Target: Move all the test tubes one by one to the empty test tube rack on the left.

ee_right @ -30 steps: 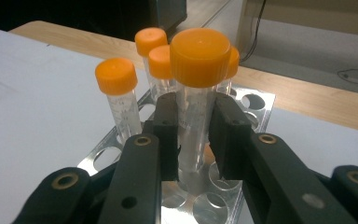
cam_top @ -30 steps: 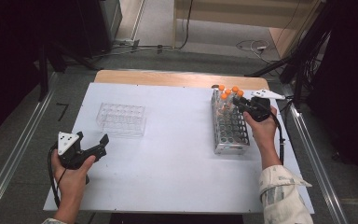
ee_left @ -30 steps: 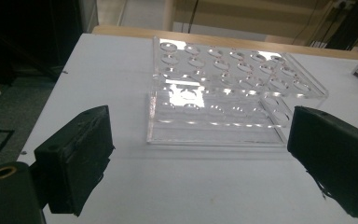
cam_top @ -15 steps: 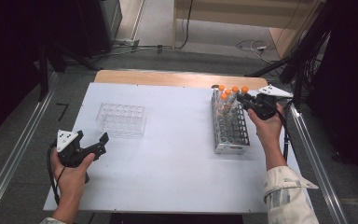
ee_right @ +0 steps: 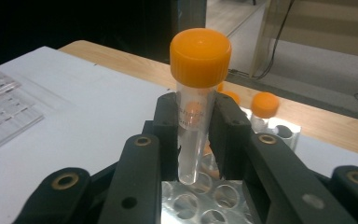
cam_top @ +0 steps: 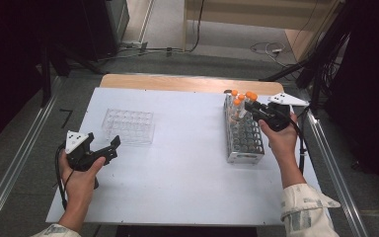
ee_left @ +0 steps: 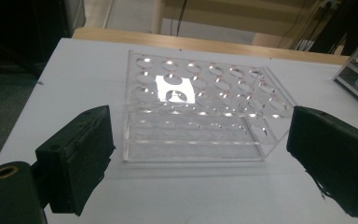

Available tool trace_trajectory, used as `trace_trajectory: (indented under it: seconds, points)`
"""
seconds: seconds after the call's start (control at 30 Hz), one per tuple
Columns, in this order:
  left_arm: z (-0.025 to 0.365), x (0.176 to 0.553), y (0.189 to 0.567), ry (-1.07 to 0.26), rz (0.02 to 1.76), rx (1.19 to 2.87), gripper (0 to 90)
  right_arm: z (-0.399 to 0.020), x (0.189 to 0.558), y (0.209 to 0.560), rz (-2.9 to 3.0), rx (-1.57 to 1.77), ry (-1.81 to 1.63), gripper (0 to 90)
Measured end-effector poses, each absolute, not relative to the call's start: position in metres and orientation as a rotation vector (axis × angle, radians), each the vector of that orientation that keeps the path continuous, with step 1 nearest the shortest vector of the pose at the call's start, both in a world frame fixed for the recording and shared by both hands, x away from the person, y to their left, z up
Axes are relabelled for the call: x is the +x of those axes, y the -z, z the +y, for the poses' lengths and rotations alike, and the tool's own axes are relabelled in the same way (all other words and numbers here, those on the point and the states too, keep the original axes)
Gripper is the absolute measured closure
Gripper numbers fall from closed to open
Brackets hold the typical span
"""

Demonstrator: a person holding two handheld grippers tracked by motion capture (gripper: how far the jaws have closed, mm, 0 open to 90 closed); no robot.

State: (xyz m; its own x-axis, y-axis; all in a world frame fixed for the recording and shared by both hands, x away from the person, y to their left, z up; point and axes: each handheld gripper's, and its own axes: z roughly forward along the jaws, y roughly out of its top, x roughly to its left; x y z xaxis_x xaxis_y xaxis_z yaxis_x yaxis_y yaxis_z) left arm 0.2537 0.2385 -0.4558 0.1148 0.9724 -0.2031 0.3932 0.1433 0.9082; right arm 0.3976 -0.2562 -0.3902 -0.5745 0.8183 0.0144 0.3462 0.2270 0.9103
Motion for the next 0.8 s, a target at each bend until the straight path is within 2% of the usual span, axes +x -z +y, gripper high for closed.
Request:
trace_trajectory:
  seconds: [0.8]
  points:
    - [0.187,0.29,0.438,-0.709,1.358,1.471,11.3,-0.179,0.382,0.404,2.211,0.912,-1.359,71.4]
